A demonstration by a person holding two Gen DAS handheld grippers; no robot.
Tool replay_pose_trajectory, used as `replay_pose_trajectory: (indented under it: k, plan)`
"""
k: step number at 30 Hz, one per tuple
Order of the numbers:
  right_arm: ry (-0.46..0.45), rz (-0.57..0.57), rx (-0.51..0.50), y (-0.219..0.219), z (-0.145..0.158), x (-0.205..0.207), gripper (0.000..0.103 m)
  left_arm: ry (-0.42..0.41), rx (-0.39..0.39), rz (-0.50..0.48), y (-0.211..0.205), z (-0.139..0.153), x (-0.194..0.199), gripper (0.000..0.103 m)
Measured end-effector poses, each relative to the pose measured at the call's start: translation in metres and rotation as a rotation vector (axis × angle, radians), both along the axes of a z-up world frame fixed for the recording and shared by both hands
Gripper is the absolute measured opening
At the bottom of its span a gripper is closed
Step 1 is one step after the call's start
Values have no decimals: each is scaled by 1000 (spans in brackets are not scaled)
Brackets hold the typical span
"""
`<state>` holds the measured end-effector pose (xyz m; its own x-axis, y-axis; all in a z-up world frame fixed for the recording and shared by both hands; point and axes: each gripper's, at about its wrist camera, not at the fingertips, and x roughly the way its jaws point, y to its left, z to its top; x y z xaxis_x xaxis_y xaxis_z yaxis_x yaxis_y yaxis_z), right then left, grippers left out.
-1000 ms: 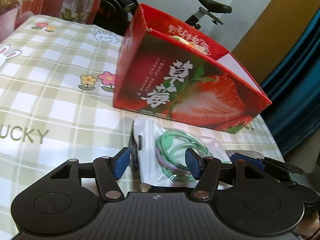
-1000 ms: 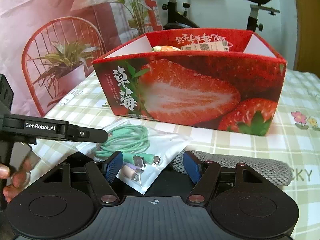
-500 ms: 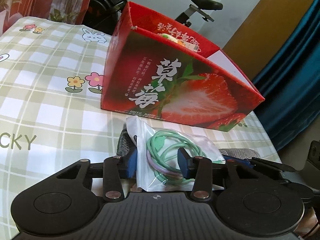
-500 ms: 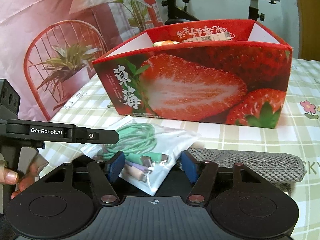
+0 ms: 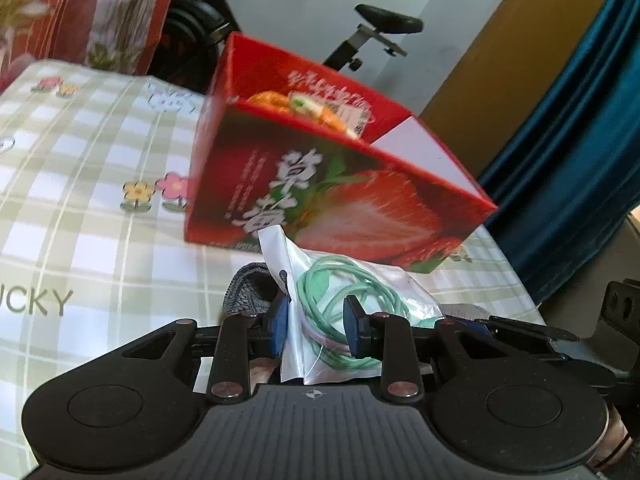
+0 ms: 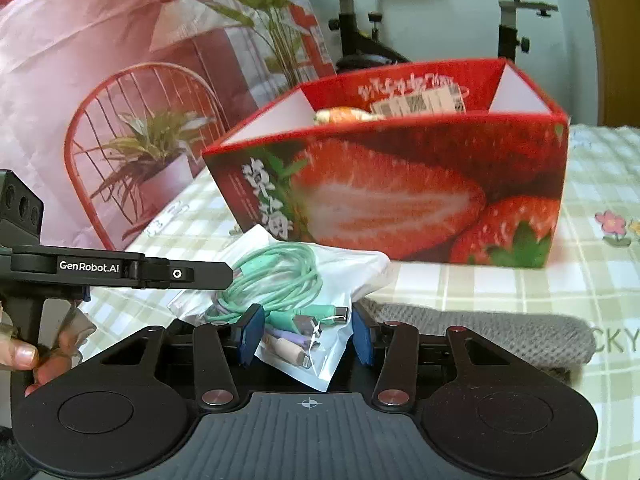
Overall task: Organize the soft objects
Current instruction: 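Lift the cable bag off the table with both grippers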
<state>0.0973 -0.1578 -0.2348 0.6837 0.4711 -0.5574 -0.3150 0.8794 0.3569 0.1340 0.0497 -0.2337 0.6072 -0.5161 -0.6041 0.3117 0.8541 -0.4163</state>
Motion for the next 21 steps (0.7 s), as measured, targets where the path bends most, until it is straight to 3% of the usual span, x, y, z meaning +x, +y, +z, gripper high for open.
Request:
replay_pose_trajectory:
  k: [6,15,21]
  plan:
    - [-39,-12,-1,-7,10,-5,43,-40,10,-23,-6,12,-7,31]
    - [-91,-4,-70,-5,16,-9,43,-31,-3,-28,-10,11,-11,31]
    - [-80,-7,-99,-14,18,-15,42,-19,-1,-92,-22,7,-16,32]
